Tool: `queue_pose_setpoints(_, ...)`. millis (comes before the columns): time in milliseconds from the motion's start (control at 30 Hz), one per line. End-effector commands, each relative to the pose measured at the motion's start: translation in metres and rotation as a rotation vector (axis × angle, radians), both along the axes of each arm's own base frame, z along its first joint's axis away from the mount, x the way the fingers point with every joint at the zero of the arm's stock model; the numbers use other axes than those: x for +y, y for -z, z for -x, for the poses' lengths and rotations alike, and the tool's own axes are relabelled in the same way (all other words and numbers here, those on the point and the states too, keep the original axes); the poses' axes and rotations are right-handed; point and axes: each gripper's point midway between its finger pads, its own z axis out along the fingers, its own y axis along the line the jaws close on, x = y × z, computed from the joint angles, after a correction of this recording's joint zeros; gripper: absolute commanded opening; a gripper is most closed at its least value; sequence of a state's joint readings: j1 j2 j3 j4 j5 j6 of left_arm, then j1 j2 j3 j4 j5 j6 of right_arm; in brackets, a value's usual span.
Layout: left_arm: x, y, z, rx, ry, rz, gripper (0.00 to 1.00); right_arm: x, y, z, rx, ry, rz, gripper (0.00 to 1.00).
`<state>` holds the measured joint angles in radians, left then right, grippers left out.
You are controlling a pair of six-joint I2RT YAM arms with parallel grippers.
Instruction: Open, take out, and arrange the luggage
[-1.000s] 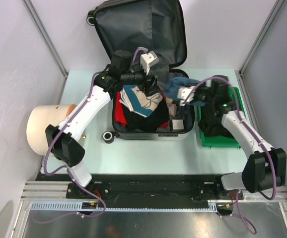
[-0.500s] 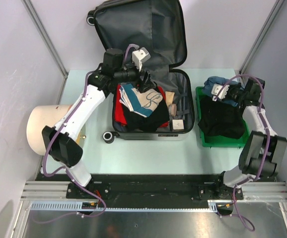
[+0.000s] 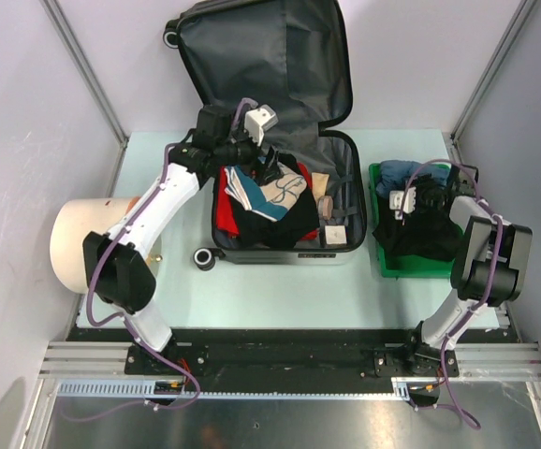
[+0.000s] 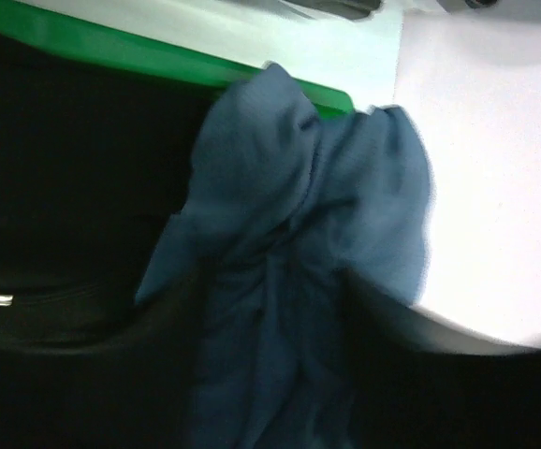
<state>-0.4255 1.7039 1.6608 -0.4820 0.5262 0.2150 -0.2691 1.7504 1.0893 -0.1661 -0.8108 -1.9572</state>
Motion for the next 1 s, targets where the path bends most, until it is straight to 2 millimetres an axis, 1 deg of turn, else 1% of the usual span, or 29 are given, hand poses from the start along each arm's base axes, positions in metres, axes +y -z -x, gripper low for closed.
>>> queue_pose_setpoints(0, 0.022, 0.004, -0.012, -0.027, -0.07, -0.039, 0.95, -0.006, -0.011, 0.02, 0.03, 0.017, 0.028, 0.75)
queue_pose_setpoints(33, 0.027, 0.01, -0.012, -0.026, -0.083, -0.063, 0.96, -0.007, -0.019, 0.02, 0.02, 0.033, 0.011, 0.78)
queue_pose_setpoints(67, 0.032, 0.015, -0.013, -0.038, -0.082, -0.09, 0.96, -0.008, -0.038, 0.02, -0.019, 0.046, 0.007, 0.81)
queue_pose_setpoints(100, 0.035, 0.019, -0.013, -0.044, -0.079, -0.111, 0.96, -0.009, -0.046, 0.021, -0.018, 0.066, -0.022, 0.83)
queue_pose_setpoints(133, 0.039, 0.029, -0.014, -0.043, -0.09, -0.142, 0.96, -0.009, -0.054, 0.023, -0.023, 0.079, -0.037, 0.84)
queue_pose_setpoints(167, 0.042, 0.035, -0.014, -0.047, -0.084, -0.171, 0.96, -0.008, -0.07, 0.027, -0.048, 0.088, -0.052, 0.86)
queue_pose_setpoints(200, 0.044, 0.045, -0.015, -0.037, -0.082, -0.193, 0.96, -0.007, -0.076, 0.03, -0.031, 0.114, -0.094, 0.88)
queue_pose_setpoints(233, 0.045, 0.051, -0.015, -0.033, -0.073, -0.21, 0.96, -0.007, -0.084, 0.033, -0.035, 0.128, -0.111, 0.91)
queue_pose_setpoints(267, 0.047, 0.057, -0.016, -0.031, -0.068, -0.233, 0.95, -0.006, -0.09, 0.036, -0.028, 0.145, -0.14, 0.91)
queue_pose_setpoints(300, 0.047, 0.061, -0.017, -0.024, -0.065, -0.24, 0.94, -0.004, -0.106, 0.04, -0.051, 0.159, -0.159, 0.91)
queue_pose_setpoints(333, 0.046, 0.07, -0.019, -0.007, -0.064, -0.248, 0.93, -0.003, -0.112, 0.043, -0.026, 0.192, -0.213, 0.92)
queue_pose_setpoints(367, 0.045, 0.073, -0.018, 0.006, -0.061, -0.246, 0.91, -0.001, -0.123, 0.049, -0.035, 0.203, -0.23, 0.95)
queue_pose_setpoints(400, 0.042, 0.076, -0.019, 0.013, -0.057, -0.244, 0.9, 0.002, -0.127, 0.053, -0.003, 0.232, -0.28, 0.96)
queue_pose_setpoints(433, 0.039, 0.085, -0.02, 0.035, -0.051, -0.248, 0.88, 0.005, -0.13, 0.056, 0.011, 0.248, -0.309, 1.0)
queue_pose_setpoints(467, 0.038, 0.089, -0.022, 0.04, -0.057, -0.258, 0.86, 0.004, -0.135, 0.058, 0.014, 0.275, -0.328, 1.0)
queue_pose_setpoints(500, 0.036, 0.091, -0.025, 0.038, -0.057, -0.264, 0.84, 0.01, -0.143, 0.062, 0.014, 0.285, -0.355, 1.0)
queue_pose_setpoints(533, 0.033, 0.1, -0.027, 0.045, -0.049, -0.281, 0.82, 0.013, -0.147, 0.064, 0.046, 0.323, -0.414, 1.0)
queue_pose_setpoints(567, 0.032, 0.104, -0.029, 0.044, -0.052, -0.298, 0.79, 0.013, -0.152, 0.064, 0.045, 0.349, -0.442, 1.0)
queue_pose_setpoints(600, 0.031, 0.109, -0.03, 0.042, -0.05, -0.314, 0.78, 0.017, -0.159, 0.066, 0.044, 0.358, -0.469, 1.0)
queue_pose_setpoints(633, 0.027, 0.124, -0.03, 0.052, -0.03, -0.347, 0.76, 0.018, -0.16, 0.067, 0.069, 0.388, -0.514, 1.0)
queue_pose_setpoints(667, 0.026, 0.13, -0.032, 0.046, -0.029, -0.37, 0.69, 0.018, -0.161, 0.068, 0.072, 0.401, -0.517, 1.0)
queue_pose_setpoints(700, 0.03, 0.136, -0.035, 0.042, -0.042, -0.403, 0.65, 0.019, -0.159, 0.07, 0.081, 0.407, -0.518, 1.0)
queue_pose_setpoints(733, 0.027, 0.145, -0.035, 0.038, -0.027, -0.43, 0.58, 0.018, -0.156, 0.071, 0.091, 0.416, -0.513, 1.0)
queue_pose_setpoints(800, 0.026, 0.148, -0.036, 0.027, -0.027, -0.458, 0.5, 0.014, -0.151, 0.073, 0.117, 0.448, -0.522, 1.0)
queue_pose_setpoints(833, 0.024, 0.146, -0.036, 0.02, -0.027, -0.459, 0.41, 0.013, -0.15, 0.073, 0.122, 0.458, -0.527, 1.0)
queue_pose_setpoints(867, 0.023, 0.142, -0.036, 0.013, -0.031, -0.454, 0.36, 0.012, -0.152, 0.074, 0.123, 0.466, -0.541, 1.0)
queue_pose_setpoints(900, 0.02, 0.132, -0.035, -0.001, -0.03, -0.437, 0.32, 0.011, -0.151, 0.074, 0.125, 0.473, -0.544, 1.0)
queue_pose_setpoints(933, 0.018, 0.125, -0.034, -0.01, -0.033, -0.425, 0.23, 0.011, -0.154, 0.075, 0.119, 0.469, -0.548, 1.0)
queue_pose_setpoints(967, 0.016, 0.119, -0.033, -0.015, -0.029, -0.409, 0.19, 0.011, -0.156, 0.075, 0.115, 0.47, -0.553, 0.99)
